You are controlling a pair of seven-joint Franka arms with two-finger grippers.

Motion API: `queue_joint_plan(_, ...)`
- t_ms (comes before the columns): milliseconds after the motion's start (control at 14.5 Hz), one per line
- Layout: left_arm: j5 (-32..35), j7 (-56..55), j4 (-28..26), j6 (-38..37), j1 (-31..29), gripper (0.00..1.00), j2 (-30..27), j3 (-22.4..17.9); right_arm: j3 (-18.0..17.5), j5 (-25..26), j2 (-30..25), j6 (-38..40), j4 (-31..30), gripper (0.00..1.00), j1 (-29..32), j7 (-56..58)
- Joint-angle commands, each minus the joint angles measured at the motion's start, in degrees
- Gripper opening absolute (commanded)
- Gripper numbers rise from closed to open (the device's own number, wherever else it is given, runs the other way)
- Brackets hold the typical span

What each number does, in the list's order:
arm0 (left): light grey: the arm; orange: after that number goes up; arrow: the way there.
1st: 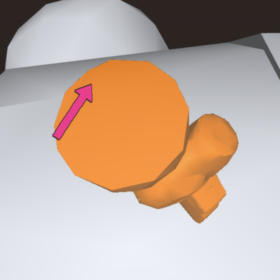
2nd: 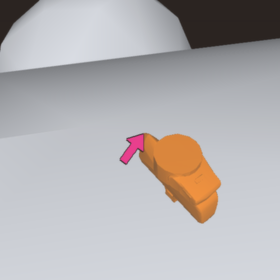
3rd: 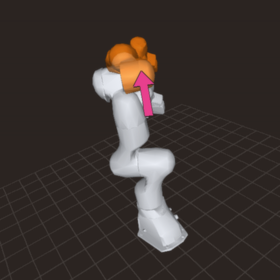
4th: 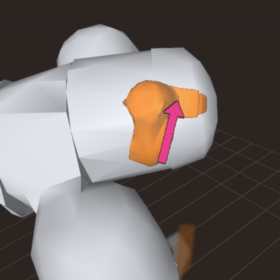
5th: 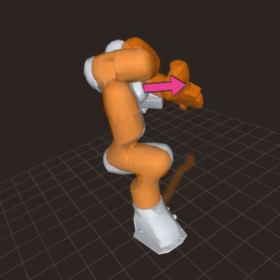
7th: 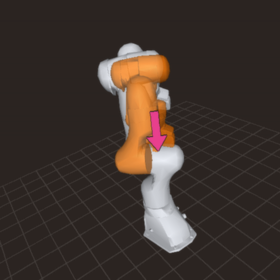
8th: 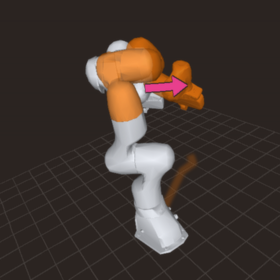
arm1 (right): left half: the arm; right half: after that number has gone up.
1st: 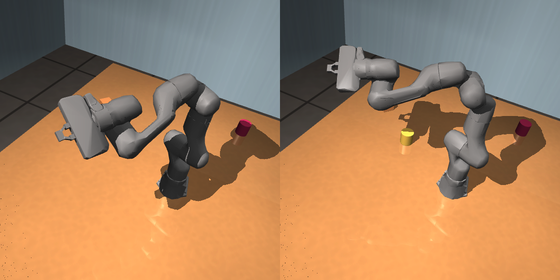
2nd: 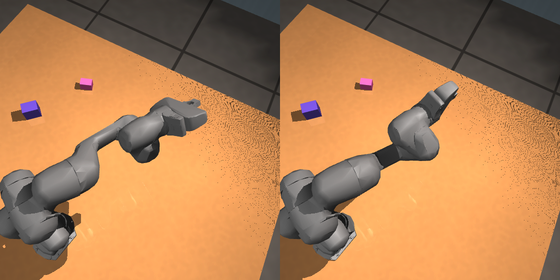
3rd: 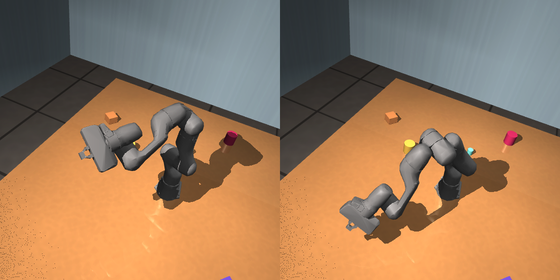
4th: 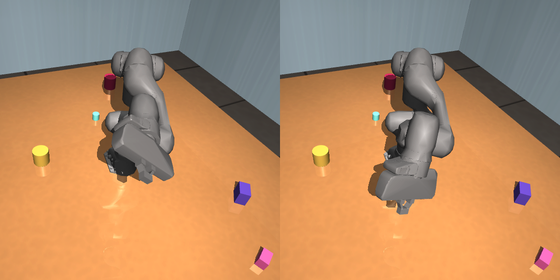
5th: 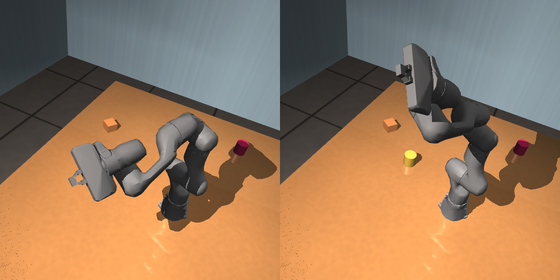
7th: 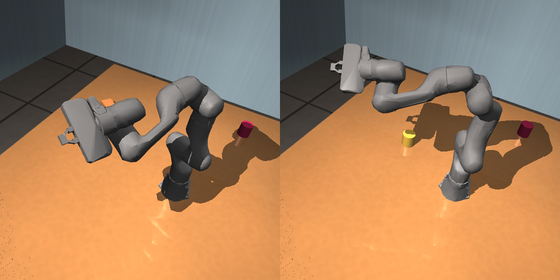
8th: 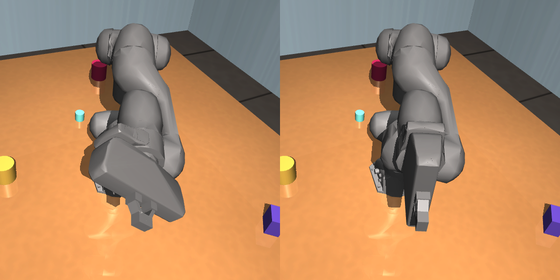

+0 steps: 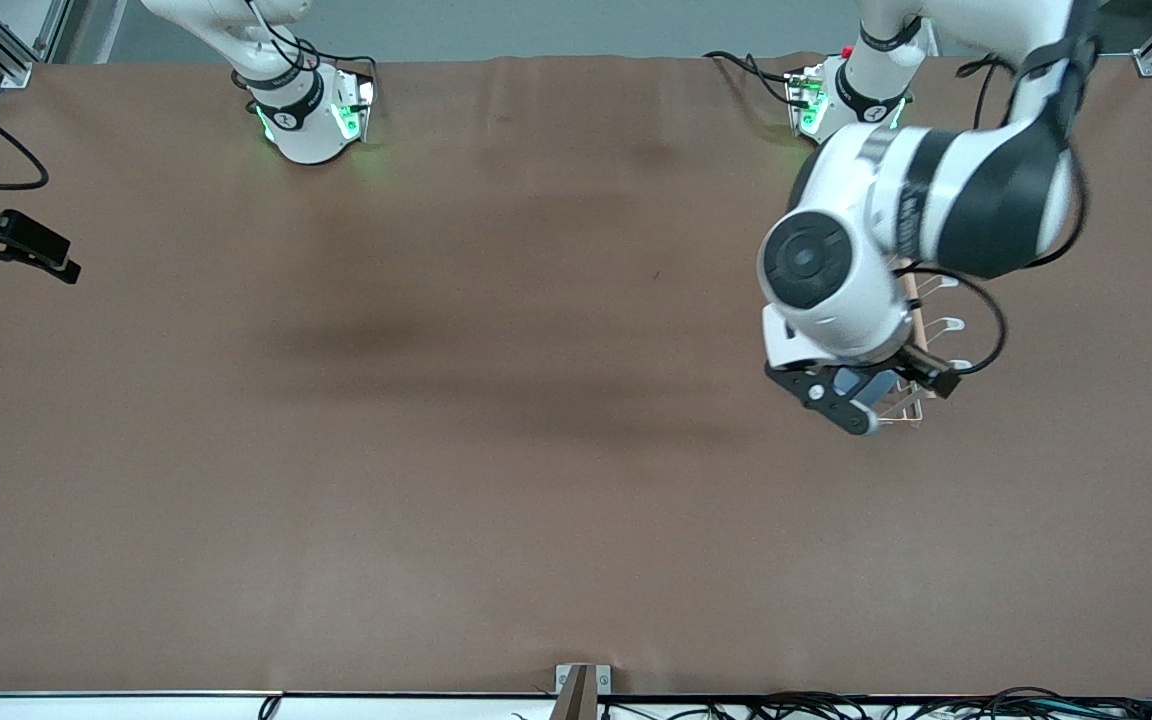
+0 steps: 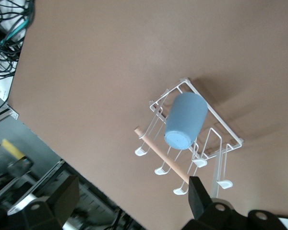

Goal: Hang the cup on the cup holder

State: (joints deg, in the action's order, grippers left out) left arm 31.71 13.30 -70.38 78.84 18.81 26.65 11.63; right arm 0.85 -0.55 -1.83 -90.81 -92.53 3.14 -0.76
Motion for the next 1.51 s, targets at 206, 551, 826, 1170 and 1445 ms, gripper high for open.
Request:
queue_joint_plan(206,-13.48,-1.51,-0.90,1.23,-7.36,1.00,-9.50,-0.03,-0.15,1.17,0.25,0.90,0.86,1.00,-0.24,-0.38)
queue_joint_plan(551,-30.37,-11.44,-1.42,1.32,-17.91,1.00,-15.22,-0.29,-0.15,1.17,0.34,0.99,0.86,1.00,-0.15,-0.29)
queue_joint_plan(826,-30.65,-14.26,-5.55,1.23,-20.30,1.00,-19.44,-0.30,-0.15,1.17,0.25,0.99,0.86,1.00,-0.15,-0.38)
queue_joint_plan(1170,-30.30,-16.46,-11.43,4.20,-21.97,1.00,-24.27,-0.38,-0.15,1.17,0.33,0.99,0.86,1.00,-0.15,-0.38)
queue_joint_plan(1445,-30.56,-16.72,-22.42,12.03,-23.63,1.00,-30.34,-0.30,-0.15,1.17,0.25,0.99,0.86,1.00,0.03,-0.12)
